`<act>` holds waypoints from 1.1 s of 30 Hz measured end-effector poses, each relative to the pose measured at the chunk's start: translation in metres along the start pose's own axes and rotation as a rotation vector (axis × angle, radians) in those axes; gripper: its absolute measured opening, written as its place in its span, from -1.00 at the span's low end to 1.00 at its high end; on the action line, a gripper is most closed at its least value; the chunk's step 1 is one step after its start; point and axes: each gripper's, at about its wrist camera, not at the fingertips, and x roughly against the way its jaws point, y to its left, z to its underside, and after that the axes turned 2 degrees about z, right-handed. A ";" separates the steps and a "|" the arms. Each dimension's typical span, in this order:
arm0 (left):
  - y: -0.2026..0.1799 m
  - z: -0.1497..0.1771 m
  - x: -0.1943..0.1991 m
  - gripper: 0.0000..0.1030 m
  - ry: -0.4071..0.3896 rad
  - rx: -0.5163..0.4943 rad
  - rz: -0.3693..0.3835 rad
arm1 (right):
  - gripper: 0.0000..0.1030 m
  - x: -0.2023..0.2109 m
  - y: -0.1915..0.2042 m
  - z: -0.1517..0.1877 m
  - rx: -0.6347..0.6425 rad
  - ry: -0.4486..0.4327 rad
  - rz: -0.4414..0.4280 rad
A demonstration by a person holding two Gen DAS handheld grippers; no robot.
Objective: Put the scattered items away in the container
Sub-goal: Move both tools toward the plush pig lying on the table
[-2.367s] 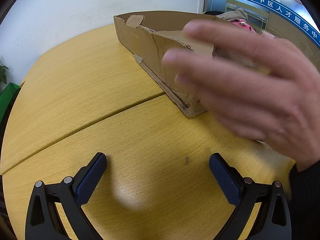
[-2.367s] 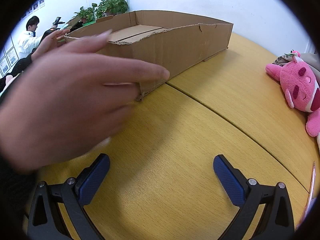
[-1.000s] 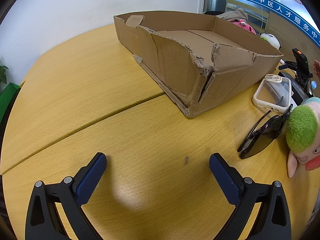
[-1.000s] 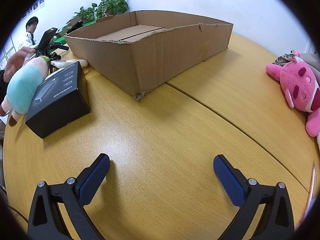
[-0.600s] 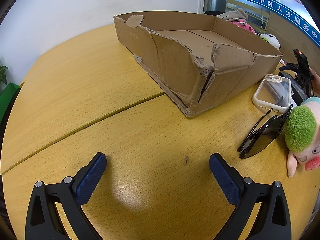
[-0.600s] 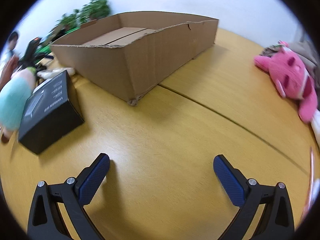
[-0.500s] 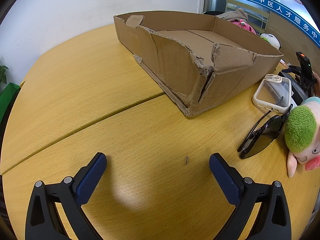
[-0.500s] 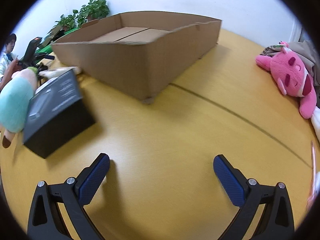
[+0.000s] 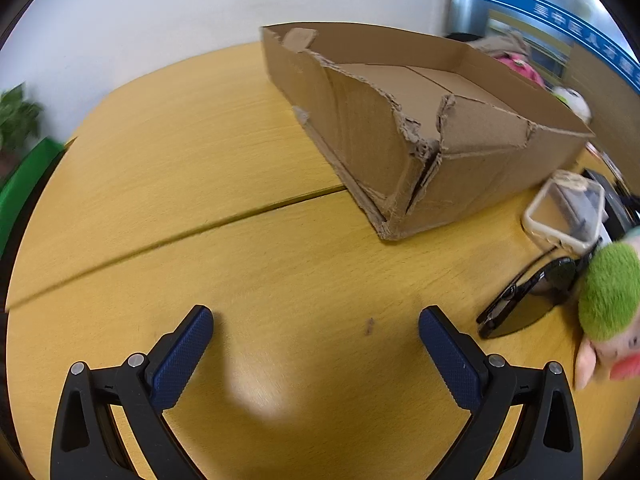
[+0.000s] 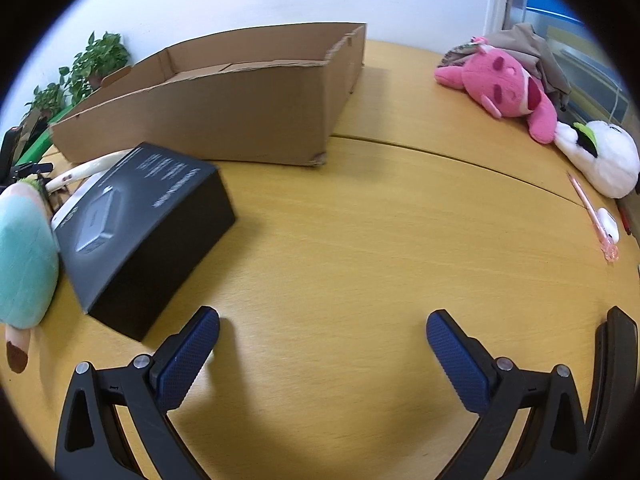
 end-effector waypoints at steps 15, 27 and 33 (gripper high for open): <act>-0.127 0.015 0.154 1.00 -0.355 0.145 0.150 | 0.99 0.106 0.110 -0.005 0.022 -0.166 -0.178; -0.207 -0.007 0.144 1.00 -0.300 0.060 0.340 | 0.99 0.112 0.163 0.000 0.101 -0.129 -0.212; -0.207 0.002 0.137 1.00 -0.269 0.076 0.327 | 0.99 0.109 0.160 0.003 0.083 -0.116 -0.227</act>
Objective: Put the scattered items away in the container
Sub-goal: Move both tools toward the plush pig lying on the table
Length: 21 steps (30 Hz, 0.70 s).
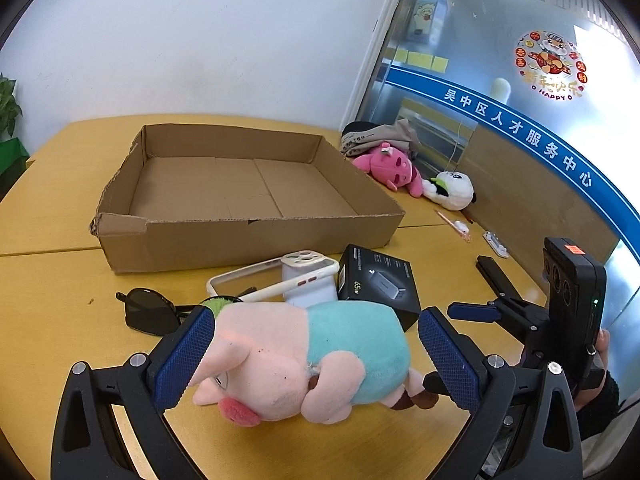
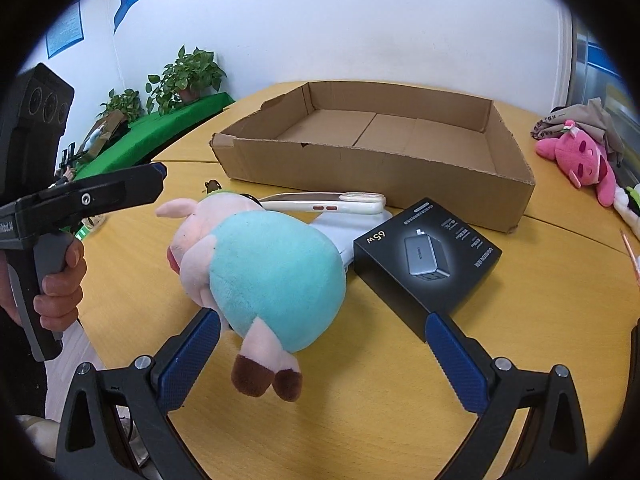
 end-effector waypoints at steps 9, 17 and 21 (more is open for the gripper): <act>-0.001 0.006 -0.006 1.00 0.030 0.004 -0.013 | 0.99 -0.005 0.003 0.003 -0.008 0.011 -0.023; 0.008 0.013 -0.003 1.00 0.037 0.036 -0.020 | 0.99 -0.007 0.009 0.001 -0.004 0.018 -0.024; 0.010 0.013 -0.004 1.00 0.040 0.033 0.000 | 0.99 -0.007 0.012 0.000 -0.001 0.020 -0.015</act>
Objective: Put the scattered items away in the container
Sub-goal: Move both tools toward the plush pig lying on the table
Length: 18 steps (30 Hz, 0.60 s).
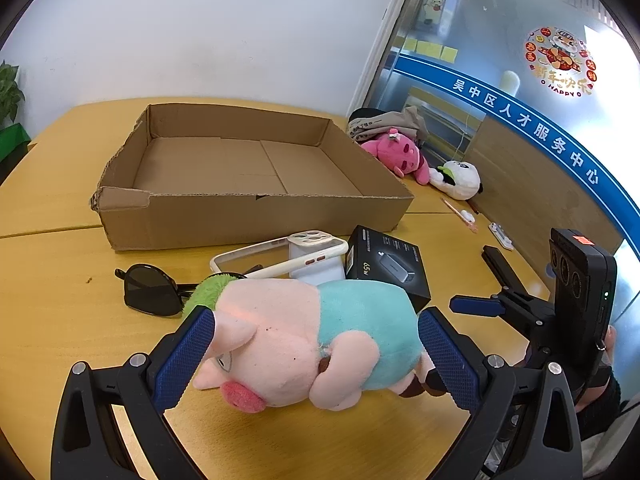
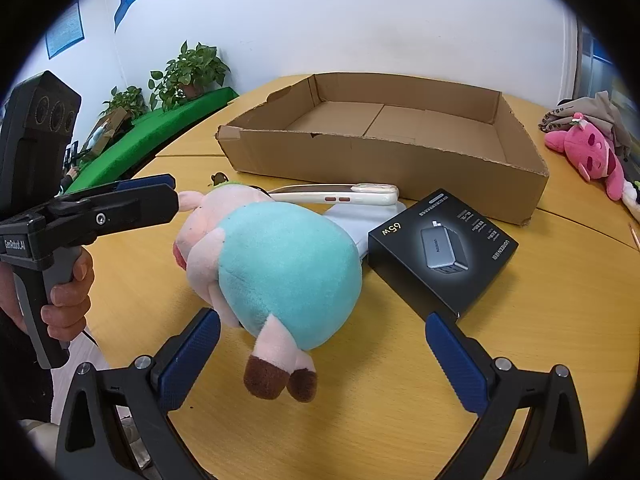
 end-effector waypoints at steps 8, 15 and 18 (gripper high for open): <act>0.012 0.008 0.001 1.00 -0.001 0.041 0.046 | 0.99 -0.006 -0.001 0.003 -0.016 0.023 0.017; 0.012 0.007 0.005 1.00 -0.012 0.035 0.059 | 0.99 0.000 0.009 0.003 0.002 0.022 0.028; 0.011 0.005 0.009 1.00 -0.023 0.033 0.068 | 0.99 0.004 0.010 0.001 0.000 0.017 0.034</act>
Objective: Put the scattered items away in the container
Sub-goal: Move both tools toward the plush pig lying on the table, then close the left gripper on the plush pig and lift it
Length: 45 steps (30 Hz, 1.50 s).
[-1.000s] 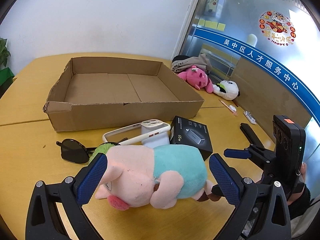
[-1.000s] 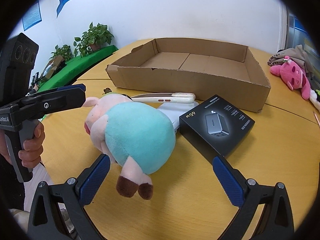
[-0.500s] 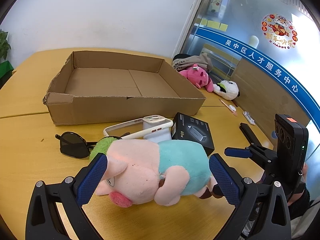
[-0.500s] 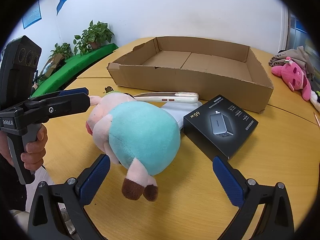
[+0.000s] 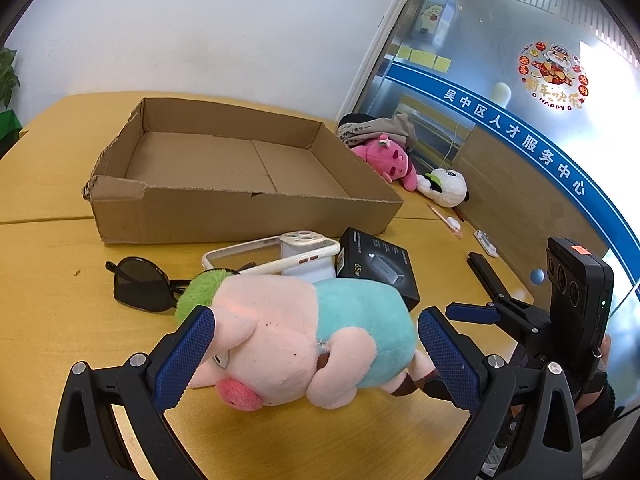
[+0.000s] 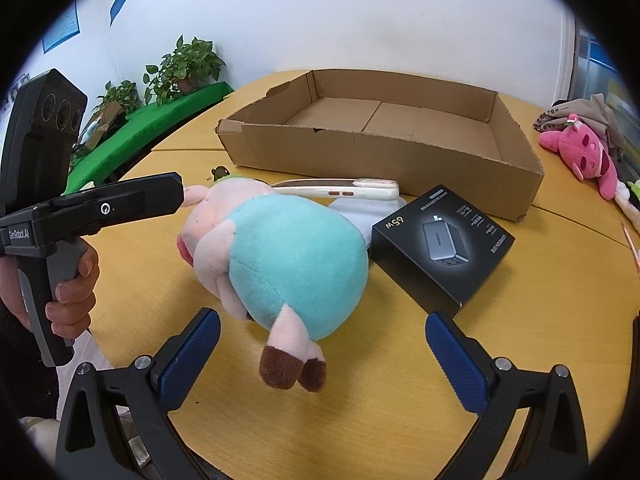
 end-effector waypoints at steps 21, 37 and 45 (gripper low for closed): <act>0.046 0.011 -0.022 1.00 0.054 0.104 0.033 | 0.99 -0.049 0.012 -0.007 0.019 0.096 -0.046; 0.061 0.023 -0.038 0.66 0.137 0.124 0.177 | 0.80 -0.081 0.019 -0.012 0.047 0.149 -0.102; 0.048 0.016 -0.021 0.55 0.120 0.083 0.175 | 0.57 -0.063 0.022 -0.017 0.053 0.104 -0.120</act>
